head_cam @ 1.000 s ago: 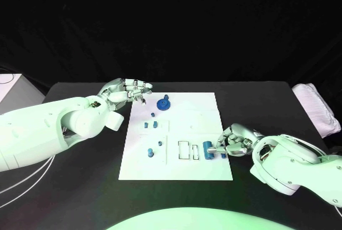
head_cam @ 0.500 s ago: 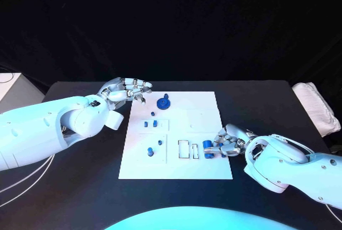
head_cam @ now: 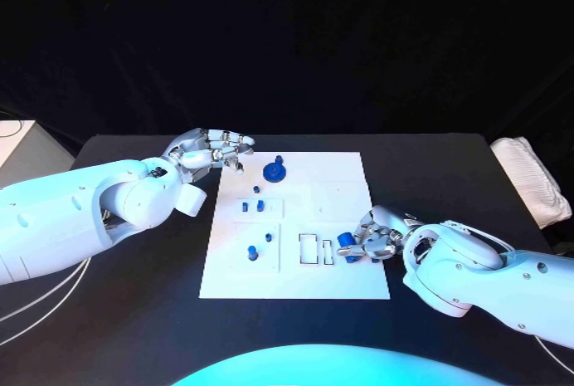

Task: Assemble the parts on the task board

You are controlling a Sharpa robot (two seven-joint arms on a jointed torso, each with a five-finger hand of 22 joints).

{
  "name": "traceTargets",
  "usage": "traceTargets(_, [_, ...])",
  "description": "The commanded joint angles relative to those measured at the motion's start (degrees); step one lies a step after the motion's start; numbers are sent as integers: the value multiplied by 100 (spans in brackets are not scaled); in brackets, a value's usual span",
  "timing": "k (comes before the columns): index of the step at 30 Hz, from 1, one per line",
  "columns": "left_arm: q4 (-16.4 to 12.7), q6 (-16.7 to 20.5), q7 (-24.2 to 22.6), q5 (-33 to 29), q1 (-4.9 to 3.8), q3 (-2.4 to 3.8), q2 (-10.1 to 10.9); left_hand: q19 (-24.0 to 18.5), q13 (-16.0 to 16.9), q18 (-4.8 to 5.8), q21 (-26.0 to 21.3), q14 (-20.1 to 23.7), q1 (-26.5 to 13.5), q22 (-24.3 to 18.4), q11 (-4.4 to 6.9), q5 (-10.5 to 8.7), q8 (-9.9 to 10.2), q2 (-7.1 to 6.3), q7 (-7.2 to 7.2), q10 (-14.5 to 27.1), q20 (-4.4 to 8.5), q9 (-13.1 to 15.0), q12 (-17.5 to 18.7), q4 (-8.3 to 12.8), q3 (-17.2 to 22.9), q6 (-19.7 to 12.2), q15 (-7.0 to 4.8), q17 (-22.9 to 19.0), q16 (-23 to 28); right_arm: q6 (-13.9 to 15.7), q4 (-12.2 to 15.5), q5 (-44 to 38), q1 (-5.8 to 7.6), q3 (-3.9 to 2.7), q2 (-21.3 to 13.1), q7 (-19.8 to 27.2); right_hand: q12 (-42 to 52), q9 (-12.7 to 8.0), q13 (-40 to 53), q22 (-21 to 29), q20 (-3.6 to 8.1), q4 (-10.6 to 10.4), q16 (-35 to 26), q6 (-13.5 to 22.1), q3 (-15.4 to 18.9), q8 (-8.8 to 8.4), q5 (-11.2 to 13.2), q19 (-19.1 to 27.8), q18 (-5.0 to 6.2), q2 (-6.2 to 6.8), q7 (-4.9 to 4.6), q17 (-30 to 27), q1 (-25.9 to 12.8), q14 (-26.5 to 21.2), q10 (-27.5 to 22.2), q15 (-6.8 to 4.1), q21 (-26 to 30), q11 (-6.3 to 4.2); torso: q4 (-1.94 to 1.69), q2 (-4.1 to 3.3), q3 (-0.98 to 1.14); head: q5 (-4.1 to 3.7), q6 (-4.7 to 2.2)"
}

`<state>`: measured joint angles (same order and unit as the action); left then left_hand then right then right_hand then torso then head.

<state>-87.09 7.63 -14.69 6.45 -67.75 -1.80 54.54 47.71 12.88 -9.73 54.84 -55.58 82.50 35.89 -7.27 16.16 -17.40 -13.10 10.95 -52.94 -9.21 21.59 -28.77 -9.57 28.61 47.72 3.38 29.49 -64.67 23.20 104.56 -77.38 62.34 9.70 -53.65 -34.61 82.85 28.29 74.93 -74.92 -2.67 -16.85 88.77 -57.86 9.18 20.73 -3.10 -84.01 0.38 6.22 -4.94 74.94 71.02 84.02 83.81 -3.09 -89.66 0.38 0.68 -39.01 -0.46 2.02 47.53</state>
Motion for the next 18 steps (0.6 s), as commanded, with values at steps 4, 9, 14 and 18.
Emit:
traceTargets(4, [-17, -96, -21, -41, -2, 3, -4, 30, -8, -80, -42, 13, -14, -9, -10, 19, -24, 27, 3, 28, -4, -11, 15, -24, -35, -46, 16, -8, 38, -310, -25, -188, -50, 35, 42, -185, -29, -22, 694, -1508, 32, 37, 45, 39, -347, -13, 11, -599, -38, 42, 20, 1273, 469, 547, 84, -42, -34, -3, 10, 11, 0, 4, -10])
traceTargets(9, [-12, -93, -21, -41, -2, 3, -7, 30, -8, -80, -42, 13, -14, -9, -10, 19, -24, 27, 3, 28, -4, -11, 15, -24, -35, -46, 16, -8, 38, 161, 22, 230, -52, 35, 10, -165, -33, -30, 719, -1508, 35, 34, 55, -8, -648, 2, 9, -599, -38, 23, 29, 1304, 600, 553, 95, -47, -34, -11, 4, 11, 3, 3, -31])
traceTargets(14, [-6, -103, -7, -41, -2, 3, -13, 30, -8, -80, -42, 13, -14, -9, -10, 19, -24, 27, 3, 28, -4, -11, 15, -24, -35, -46, 16, -8, 38, 526, 100, 779, -31, 32, -34, -63, 0, -38, 764, -1508, 37, 30, 71, -34, -736, 6, 11, -599, -38, -55, 34, 1353, 592, 564, 124, -50, -34, -15, 1, 14, 0, 1, -42])
traceTargets(18, [-2, -113, 7, -41, -2, 3, -20, 31, -11, -80, -46, 14, -9, -12, -9, 20, -26, 29, 1, 29, -3, -12, 15, -22, -35, -46, 15, -9, 40, 724, 191, 1167, 28, 26, -75, 67, 12, -42, 782, -1508, 39, 29, 75, -52, -772, 10, 11, -599, -38, -111, 39, 1365, 571, 567, 137, -53, -34, -20, 4, 6, -1, -3, -63])
